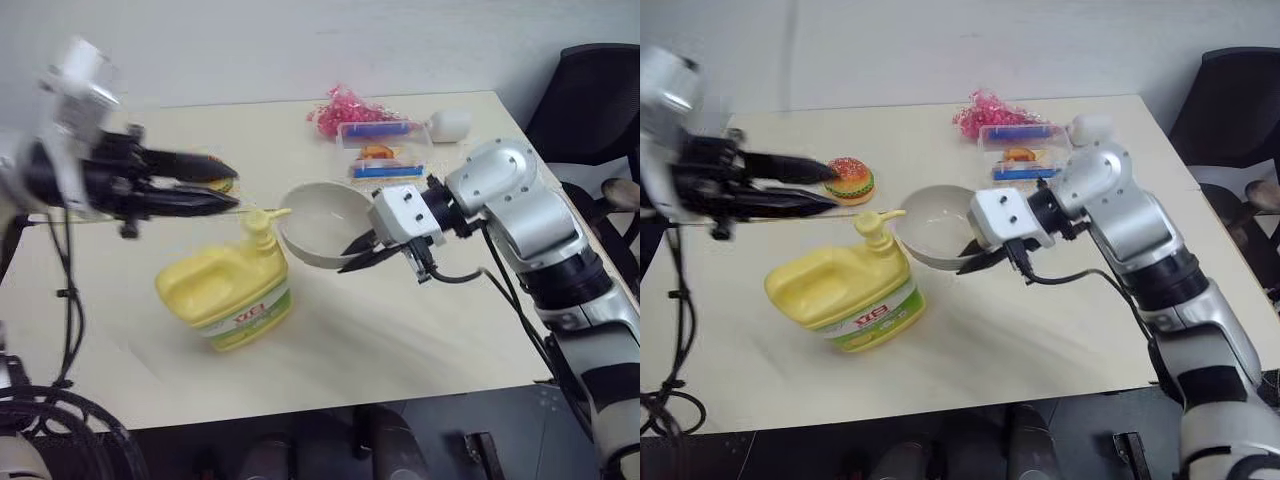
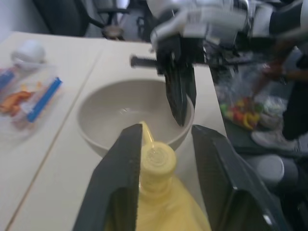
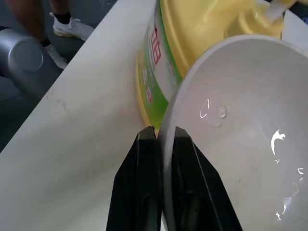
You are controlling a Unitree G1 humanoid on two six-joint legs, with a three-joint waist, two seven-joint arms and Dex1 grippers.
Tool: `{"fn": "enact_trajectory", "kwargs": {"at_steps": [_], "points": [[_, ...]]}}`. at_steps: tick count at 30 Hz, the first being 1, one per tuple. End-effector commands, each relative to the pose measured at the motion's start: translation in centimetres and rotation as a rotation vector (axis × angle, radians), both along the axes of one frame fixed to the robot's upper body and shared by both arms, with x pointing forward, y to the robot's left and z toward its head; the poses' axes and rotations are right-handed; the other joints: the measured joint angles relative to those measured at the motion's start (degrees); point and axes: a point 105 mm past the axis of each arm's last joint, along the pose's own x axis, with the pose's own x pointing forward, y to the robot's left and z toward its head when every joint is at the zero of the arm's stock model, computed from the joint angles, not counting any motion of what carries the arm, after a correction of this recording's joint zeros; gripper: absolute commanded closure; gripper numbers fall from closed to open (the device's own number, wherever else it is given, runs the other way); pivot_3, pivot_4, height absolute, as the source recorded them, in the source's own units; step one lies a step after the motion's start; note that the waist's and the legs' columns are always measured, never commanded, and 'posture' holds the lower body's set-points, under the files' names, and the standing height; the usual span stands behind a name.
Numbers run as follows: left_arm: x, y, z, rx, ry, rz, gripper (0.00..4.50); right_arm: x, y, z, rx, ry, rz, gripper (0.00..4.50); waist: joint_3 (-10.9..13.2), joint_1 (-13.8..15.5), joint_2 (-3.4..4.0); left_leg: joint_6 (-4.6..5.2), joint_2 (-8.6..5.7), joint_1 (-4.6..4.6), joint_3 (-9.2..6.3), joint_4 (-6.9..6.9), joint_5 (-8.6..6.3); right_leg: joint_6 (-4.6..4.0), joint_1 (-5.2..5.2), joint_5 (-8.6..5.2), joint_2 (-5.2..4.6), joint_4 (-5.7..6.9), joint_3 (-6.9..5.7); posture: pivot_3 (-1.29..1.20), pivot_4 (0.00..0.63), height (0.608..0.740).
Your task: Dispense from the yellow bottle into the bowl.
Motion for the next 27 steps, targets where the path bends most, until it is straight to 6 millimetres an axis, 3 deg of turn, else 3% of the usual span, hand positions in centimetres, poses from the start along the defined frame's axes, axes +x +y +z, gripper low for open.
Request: {"fn": "enact_trajectory", "kwargs": {"at_steps": [1, 5, 11, 15, 21, 24, 27], "points": [[-2.5, 1.6, 0.7, 0.024, -0.018, 0.044, 1.22, 0.7, -1.5, 0.0, 0.069, -0.042, -0.106, 4.5, 0.0, 0.01, 0.0, 0.0, 0.0, 0.0, 0.01, 0.0, 0.0, 0.0, 0.01, 0.0, 0.0, 0.0, 0.01, 0.0, 0.15, 0.74], [-4.6, 3.0, -0.9, 0.104, 0.019, 0.112, 0.03, 2.0, -3.5, -3.8, 0.069, -0.077, -0.266, 4.5, 0.02, 0.18, -0.03, -0.02, 0.03, 0.05, 0.03, -0.03, -0.01, -0.03, 0.04, -0.02, 0.02, 0.0, 0.02, 0.0, 0.15, 0.74], [-5.8, 3.5, -1.9, 0.098, 0.016, 0.172, 0.03, 3.0, -5.1, -8.6, 0.081, -0.103, -0.431, 4.5, 0.05, 0.11, -0.07, -0.06, 0.03, 0.1, 0.03, 0.0, -0.02, -0.05, 0.11, -0.03, 0.02, 0.03, 0.06, 0.0, 0.15, 0.74], [-5.9, 3.5, -2.2, 0.101, 0.013, 0.186, 0.0, 2.7, -5.1, -9.3, 0.109, -0.04, -0.449, 3.27, 0.05, 0.0, -0.06, -0.09, 0.05, 0.15, 0.06, -0.03, -0.02, -0.07, 0.1, -0.04, 0.04, 0.05, 0.09, 0.0, 0.15, 0.74], [-5.5, 4.3, -2.4, 0.109, 0.016, 0.209, 0.0, 2.5, -6.3, -6.9, 0.121, -0.032, -0.434, 1.17, 0.06, 0.2, -0.06, -0.1, 0.05, 0.14, 0.05, -0.03, -0.02, -0.07, 0.1, -0.04, 0.05, 0.03, 0.08, 0.0, 0.15, 0.74], [-5.4, 5.0, -2.4, 0.122, 0.021, 0.223, 0.0, 1.5, -8.5, -3.8, 0.1, 0.019, -0.382, 0.11, 0.08, 0.21, -0.04, -0.09, 0.03, 0.12, 0.04, -0.02, -0.02, -0.07, 0.11, -0.04, 0.03, -0.01, 0.08, 0.0, 0.15, 0.74], [-5.4, 5.9, -2.5, 0.134, 0.024, 0.246, 0.0, 0.6, -11.4, -0.2, 0.079, 0.084, -0.364, 0.02, 0.15, 0.14, 0.06, -0.09, 0.03, 0.11, 0.07, -0.06, -0.02, -0.07, 0.09, -0.04, 0.04, -0.03, 0.07, 0.0, 0.15, 0.74]]}}
